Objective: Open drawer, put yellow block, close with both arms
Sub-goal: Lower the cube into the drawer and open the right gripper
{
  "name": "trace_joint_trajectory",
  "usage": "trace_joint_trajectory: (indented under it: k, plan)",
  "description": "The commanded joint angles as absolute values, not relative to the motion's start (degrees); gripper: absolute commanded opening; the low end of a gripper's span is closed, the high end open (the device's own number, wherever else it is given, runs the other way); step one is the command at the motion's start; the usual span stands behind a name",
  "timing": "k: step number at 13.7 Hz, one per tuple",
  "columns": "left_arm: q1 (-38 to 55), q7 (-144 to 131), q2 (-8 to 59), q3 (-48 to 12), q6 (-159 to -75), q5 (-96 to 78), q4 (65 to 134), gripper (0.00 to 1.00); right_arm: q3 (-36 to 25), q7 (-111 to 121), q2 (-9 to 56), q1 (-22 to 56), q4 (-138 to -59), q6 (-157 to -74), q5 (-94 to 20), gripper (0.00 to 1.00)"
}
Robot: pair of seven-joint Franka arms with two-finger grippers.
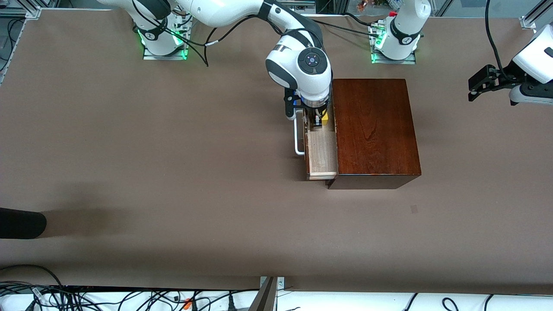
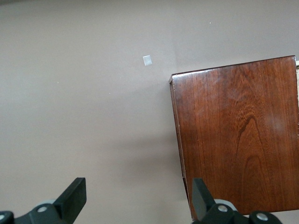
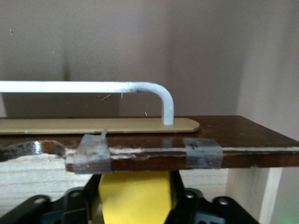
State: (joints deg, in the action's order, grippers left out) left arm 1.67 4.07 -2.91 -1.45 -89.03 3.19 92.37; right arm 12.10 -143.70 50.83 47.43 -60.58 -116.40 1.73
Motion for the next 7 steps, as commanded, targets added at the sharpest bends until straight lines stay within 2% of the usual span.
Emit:
trace_joint_trajectory:
  k: [1, 7]
  plan:
    - [2.11, 4.57, -3.16, -1.76, -88.15, 1.67, 91.50, 1.00, 11.69, -144.84, 50.89, 47.73, -58.27, -112.61, 2.20, 1.00]
    - [2.37, 4.66, -1.85, -2.37, -88.68, 1.67, 90.62, 1.00, 12.04, -134.69, 41.14, 41.50, -55.46, -97.67, 0.53, 1.00]
